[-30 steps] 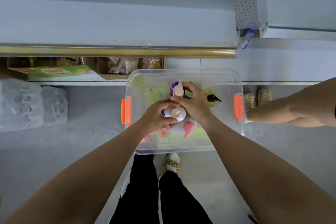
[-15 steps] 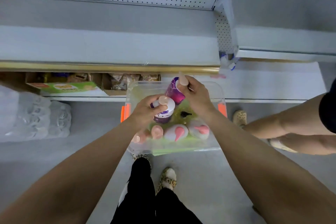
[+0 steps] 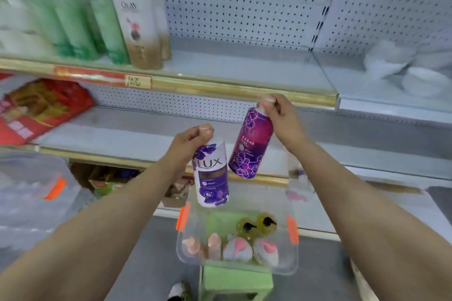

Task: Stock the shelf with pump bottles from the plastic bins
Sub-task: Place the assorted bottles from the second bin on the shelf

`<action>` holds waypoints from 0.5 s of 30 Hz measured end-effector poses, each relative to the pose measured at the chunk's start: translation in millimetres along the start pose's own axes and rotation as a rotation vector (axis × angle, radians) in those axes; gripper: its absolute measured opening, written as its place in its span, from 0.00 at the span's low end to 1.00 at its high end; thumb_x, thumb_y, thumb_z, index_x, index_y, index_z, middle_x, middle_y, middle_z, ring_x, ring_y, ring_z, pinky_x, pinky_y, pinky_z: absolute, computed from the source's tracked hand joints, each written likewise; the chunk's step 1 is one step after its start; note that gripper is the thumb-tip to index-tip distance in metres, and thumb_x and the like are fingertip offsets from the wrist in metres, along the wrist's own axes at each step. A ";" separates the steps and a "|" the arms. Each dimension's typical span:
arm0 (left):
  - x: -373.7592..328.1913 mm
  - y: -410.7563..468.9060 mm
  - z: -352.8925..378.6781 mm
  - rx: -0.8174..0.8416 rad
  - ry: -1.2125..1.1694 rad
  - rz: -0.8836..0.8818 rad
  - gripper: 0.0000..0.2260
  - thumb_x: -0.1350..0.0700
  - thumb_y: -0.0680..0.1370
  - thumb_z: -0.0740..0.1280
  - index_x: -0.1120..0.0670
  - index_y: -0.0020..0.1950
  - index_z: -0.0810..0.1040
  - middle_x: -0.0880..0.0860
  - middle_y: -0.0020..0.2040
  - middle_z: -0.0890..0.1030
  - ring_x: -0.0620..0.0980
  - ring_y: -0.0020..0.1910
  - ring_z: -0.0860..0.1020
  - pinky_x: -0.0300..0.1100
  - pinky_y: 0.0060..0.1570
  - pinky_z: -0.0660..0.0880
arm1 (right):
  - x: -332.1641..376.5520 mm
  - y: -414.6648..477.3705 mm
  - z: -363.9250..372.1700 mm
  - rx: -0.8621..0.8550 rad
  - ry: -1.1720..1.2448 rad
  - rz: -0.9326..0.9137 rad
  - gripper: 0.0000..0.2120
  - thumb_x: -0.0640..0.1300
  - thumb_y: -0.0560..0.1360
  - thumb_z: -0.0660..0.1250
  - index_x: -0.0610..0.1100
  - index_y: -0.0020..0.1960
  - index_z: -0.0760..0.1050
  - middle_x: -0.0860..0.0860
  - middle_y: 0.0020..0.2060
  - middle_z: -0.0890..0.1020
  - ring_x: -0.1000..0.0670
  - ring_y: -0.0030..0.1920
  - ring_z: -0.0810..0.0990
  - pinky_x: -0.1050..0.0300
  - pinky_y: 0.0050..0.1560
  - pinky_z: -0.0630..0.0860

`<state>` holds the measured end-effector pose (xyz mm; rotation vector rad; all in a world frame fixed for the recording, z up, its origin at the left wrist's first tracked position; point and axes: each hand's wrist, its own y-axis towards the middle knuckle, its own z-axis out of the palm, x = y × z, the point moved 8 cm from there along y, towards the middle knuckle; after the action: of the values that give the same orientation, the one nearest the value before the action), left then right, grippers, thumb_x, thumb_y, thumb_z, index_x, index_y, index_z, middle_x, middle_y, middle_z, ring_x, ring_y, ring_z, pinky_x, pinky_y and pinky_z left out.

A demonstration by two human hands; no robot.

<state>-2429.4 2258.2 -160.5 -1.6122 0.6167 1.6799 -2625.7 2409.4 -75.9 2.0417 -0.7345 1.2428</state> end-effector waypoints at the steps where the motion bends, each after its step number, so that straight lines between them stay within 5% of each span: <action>1: -18.4 -0.6 -1.9 -0.011 -0.031 0.018 0.11 0.51 0.76 0.73 0.52 0.57 0.83 0.50 0.49 0.87 0.47 0.46 0.85 0.36 0.39 0.79 | 19.6 8.0 -5.2 -0.014 0.001 -0.032 0.13 0.48 0.83 0.61 0.43 0.62 0.75 0.49 0.54 0.82 0.46 0.58 0.80 0.50 0.58 0.77; 5: -80.3 1.7 -10.1 0.003 -0.085 0.070 0.14 0.48 0.72 0.74 0.52 0.55 0.83 0.52 0.49 0.87 0.49 0.47 0.85 0.38 0.39 0.80 | 91.0 44.3 -17.9 -0.044 0.044 -0.129 0.12 0.50 0.83 0.60 0.45 0.61 0.74 0.47 0.55 0.83 0.45 0.55 0.81 0.45 0.56 0.80; 15: -151.5 48.4 -61.1 0.081 -0.030 0.133 0.23 0.44 0.69 0.74 0.53 0.60 0.81 0.53 0.53 0.86 0.52 0.51 0.85 0.43 0.46 0.79 | 215.1 147.0 22.4 -0.020 0.122 -0.336 0.10 0.55 0.82 0.61 0.56 0.57 0.79 0.55 0.56 0.80 0.62 0.49 0.79 0.69 0.41 0.76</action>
<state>-2432.9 2155.9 -24.2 -1.5146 0.7817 1.7482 -2634.5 2268.6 144.3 1.9544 -0.3284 1.1456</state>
